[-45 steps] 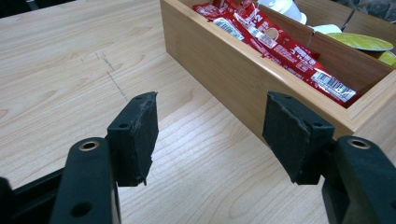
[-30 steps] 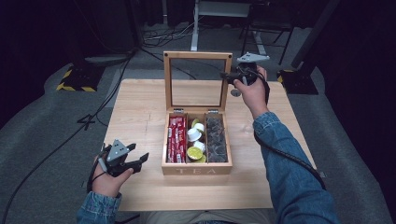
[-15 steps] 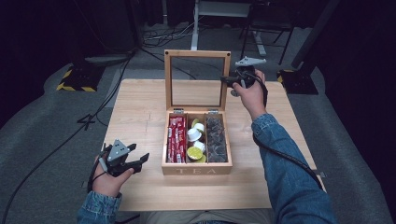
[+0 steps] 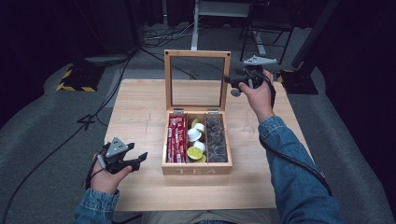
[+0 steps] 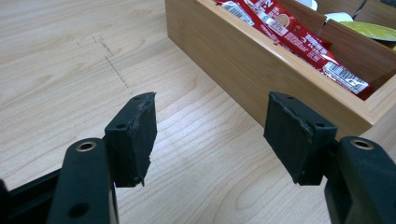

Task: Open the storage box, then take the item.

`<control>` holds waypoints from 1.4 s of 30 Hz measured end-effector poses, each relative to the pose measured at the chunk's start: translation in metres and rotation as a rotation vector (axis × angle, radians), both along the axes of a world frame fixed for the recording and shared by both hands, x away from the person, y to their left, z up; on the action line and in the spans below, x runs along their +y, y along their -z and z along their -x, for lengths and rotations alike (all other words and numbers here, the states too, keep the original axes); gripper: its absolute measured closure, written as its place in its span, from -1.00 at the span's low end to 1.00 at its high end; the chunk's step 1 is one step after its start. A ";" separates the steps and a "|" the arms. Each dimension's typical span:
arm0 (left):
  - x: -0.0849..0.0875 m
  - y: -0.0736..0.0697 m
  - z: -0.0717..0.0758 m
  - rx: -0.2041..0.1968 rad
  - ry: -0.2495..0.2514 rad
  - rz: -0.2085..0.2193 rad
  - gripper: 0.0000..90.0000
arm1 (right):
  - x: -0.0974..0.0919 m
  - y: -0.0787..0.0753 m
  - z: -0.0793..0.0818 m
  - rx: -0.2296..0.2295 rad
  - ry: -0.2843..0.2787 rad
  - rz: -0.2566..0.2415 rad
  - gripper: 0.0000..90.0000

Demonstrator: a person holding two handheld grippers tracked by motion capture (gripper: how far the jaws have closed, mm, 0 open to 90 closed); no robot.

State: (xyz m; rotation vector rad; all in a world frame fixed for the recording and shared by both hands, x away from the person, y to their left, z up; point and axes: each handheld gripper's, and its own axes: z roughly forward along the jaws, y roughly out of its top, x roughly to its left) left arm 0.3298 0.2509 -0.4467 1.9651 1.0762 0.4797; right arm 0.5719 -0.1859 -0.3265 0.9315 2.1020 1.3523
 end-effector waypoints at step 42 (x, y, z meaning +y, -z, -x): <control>-0.006 0.023 -0.013 0.192 0.045 -0.117 -0.33 | 0.009 0.045 0.099 0.185 -0.277 0.089 -0.26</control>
